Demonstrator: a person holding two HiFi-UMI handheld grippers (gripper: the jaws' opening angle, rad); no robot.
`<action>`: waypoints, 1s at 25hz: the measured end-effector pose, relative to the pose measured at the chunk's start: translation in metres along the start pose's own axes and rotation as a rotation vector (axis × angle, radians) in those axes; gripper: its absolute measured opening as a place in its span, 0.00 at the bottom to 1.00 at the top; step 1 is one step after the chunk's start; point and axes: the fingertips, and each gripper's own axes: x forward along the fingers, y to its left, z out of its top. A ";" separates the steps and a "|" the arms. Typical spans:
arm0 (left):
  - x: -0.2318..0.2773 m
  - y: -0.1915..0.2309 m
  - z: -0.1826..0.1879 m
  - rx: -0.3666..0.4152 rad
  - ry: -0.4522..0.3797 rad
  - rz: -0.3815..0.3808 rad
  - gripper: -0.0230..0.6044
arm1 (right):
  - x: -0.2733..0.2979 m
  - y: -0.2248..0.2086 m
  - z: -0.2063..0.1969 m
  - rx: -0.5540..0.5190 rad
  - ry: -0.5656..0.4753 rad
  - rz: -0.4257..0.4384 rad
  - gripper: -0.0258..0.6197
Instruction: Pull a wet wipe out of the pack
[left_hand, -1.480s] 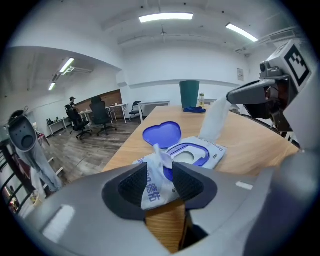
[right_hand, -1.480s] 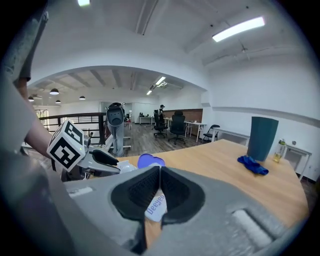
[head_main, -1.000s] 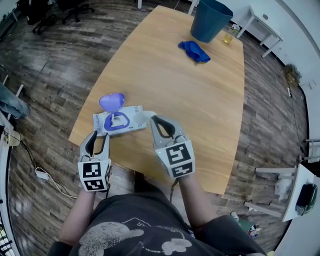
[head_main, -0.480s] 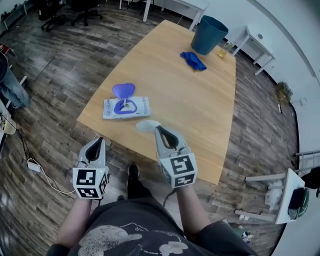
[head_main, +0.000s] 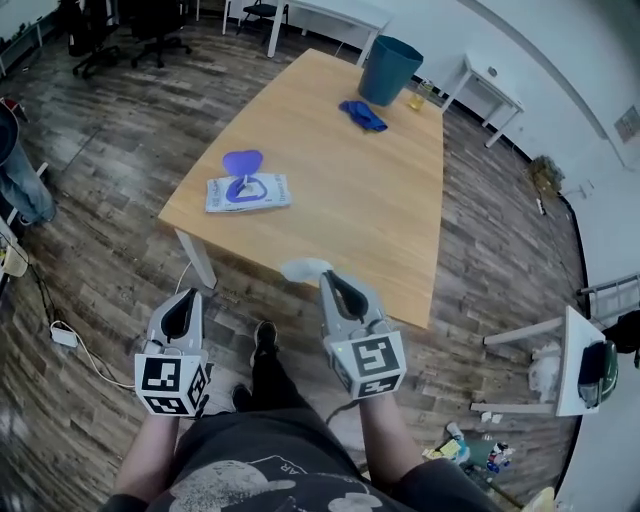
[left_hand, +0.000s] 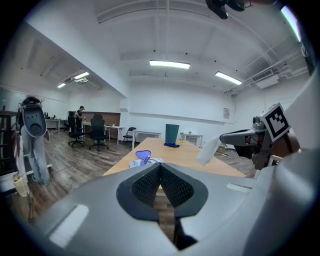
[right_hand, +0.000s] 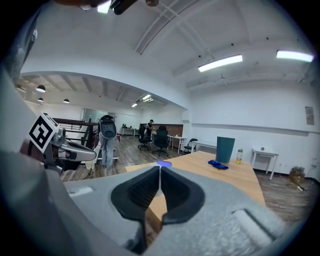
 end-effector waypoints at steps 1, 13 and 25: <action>-0.006 -0.003 0.000 0.010 -0.003 -0.007 0.07 | -0.010 0.001 -0.002 0.006 0.008 -0.014 0.04; -0.027 -0.038 0.016 0.041 -0.051 -0.048 0.07 | -0.061 -0.010 -0.002 0.045 -0.018 -0.054 0.04; -0.046 -0.066 0.013 0.004 -0.054 0.026 0.07 | -0.081 -0.019 -0.010 0.053 -0.012 0.034 0.04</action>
